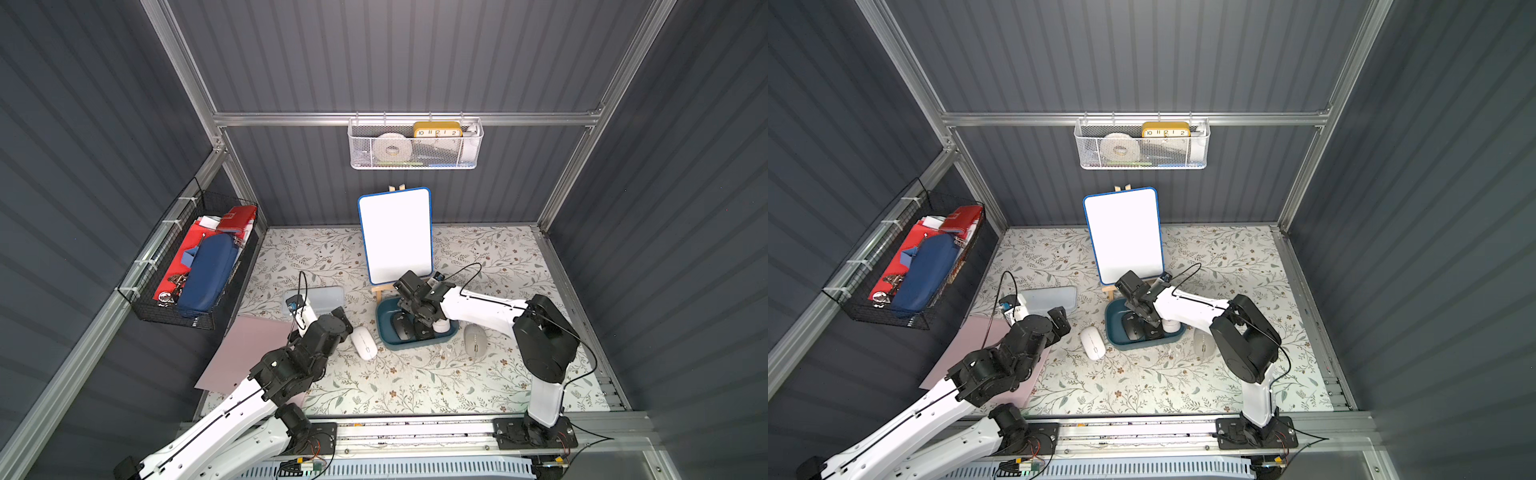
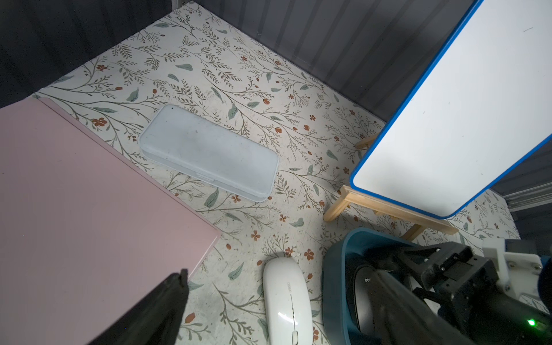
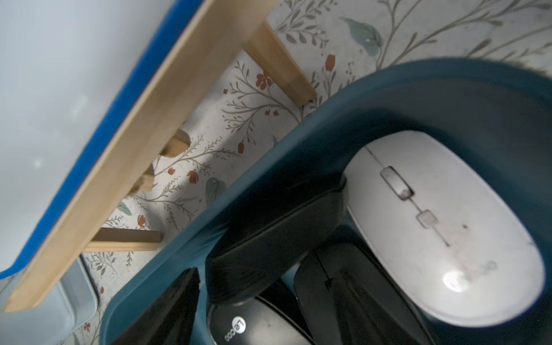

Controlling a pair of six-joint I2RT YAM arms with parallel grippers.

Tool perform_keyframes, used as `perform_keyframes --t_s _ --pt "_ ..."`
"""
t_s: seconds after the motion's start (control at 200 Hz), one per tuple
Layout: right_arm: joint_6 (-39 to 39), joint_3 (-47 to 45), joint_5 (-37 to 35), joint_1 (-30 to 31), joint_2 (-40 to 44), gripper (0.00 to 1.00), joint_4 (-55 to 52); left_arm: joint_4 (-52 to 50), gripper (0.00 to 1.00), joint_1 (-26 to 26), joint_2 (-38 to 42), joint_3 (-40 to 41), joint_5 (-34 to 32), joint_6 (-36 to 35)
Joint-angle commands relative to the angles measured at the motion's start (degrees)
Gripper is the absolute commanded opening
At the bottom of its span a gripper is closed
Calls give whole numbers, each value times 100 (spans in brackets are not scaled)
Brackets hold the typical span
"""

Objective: Take out the mouse from the storage box
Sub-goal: Pick up the mouse from the storage box.

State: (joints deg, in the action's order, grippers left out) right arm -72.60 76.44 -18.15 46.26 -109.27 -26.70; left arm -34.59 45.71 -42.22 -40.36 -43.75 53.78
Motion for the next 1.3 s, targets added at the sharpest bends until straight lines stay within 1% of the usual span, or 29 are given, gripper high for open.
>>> perform_keyframes --t_s 0.0,0.095,0.315,0.415,0.62,0.76,0.82,1.061,1.126,1.296 --pt "-47 179 48 -29 -167 74 -55 23 99 -10 20 81 -91 -115" --pt "-199 66 32 -62 -200 74 -49 24 99 -10 21 72 -86 -123" --pt "-174 -94 -4 -134 -200 70 33 50 99 -12 -16 80 -62 -157" --pt "-115 -119 -85 -142 -141 65 33 66 99 -10 -67 76 -55 -157" --pt "-68 -370 -99 -291 57 65 222 84 99 -11 -131 79 -66 -166" --pt "-57 -537 117 -434 47 65 430 81 100 -15 -139 68 -73 -167" --pt "-12 -536 92 -450 41 64 451 75 99 -15 -136 72 -56 -166" --pt "72 -576 135 -446 22 56 535 75 100 -12 -105 83 -48 -148" --pt "48 -616 143 -438 51 52 539 66 99 -10 -120 80 -48 -148" --pt "107 -752 199 -403 186 47 762 42 99 -10 -167 34 -20 -140"
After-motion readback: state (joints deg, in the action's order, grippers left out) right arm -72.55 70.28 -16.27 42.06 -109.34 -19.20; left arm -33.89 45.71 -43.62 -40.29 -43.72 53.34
